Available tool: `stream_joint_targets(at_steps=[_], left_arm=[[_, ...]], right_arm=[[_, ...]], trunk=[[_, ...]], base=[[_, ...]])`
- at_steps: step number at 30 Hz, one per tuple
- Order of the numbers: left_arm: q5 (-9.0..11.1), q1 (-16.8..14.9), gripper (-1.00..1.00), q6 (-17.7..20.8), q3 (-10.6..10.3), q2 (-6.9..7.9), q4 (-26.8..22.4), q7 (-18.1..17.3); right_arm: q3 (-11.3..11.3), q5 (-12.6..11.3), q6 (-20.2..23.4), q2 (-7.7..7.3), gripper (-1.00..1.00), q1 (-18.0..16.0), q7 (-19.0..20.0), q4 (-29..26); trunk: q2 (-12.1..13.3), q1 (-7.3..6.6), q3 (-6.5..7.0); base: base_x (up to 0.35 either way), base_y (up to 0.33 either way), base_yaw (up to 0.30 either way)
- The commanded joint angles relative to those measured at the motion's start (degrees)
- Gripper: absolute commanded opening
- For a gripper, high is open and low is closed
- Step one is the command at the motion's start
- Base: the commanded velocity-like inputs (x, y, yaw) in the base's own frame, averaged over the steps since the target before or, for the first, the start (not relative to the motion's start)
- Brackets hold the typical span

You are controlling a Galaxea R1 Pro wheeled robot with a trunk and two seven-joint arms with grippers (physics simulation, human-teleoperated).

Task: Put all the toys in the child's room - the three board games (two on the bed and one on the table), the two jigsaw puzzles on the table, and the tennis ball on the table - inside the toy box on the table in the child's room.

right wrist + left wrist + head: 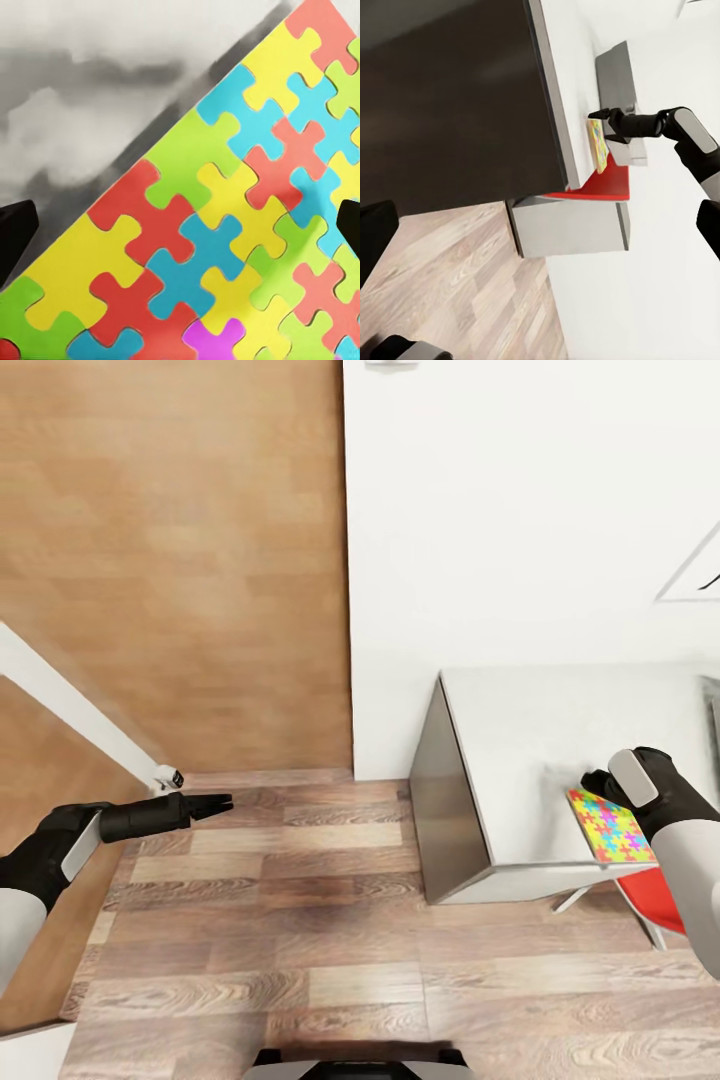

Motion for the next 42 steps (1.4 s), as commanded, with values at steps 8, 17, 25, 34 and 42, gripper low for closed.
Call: stream_joint_targets(at_steps=[8,17,25,34,42], left_arm=[[0.4,-0.1,1.0,0.6,-0.4,0.15,0.0,-0.1],[0.5,-0.1,1.0,0.6,-0.4,0.16,0.0,-0.1],[0.5,-0.1,1.0,0.6,-0.4,0.16,0.0,-0.1],[0.5,-0.1,1.0,0.6,-0.4,0.16,0.0,-0.1],[0.5,-0.1,1.0,0.6,-0.4,0.16,0.0,-0.1]], right_arm=[[-0.2,-2.0,-0.1,0.1,1.0,0.1,-0.4,-0.1],[-0.2,-1.9,-0.1,0.08,1.0,0.0,-0.4,-0.1],[-0.4,-2.0,0.1,-0.06,1.0,0.0,-0.4,-1.6],[-0.4,-2.0,0.4,0.01,1.0,0.0,-0.5,-4.3],[-0.4,-2.1,0.4,-0.07,1.0,0.0,-0.5,-4.4]], trunk=[[-0.1,0.04,-0.1],[-0.1,0.04,-0.1],[-0.1,0.04,0.21],[-0.1,0.04,0.92],[-0.1,0.04,1.57]], base=[[-0.014,0.135,0.0],[-0.014,0.092,0.0],[-0.002,0.01,-0.066],[0.0,0.0,-0.138],[0.0,-0.172,-0.141]])
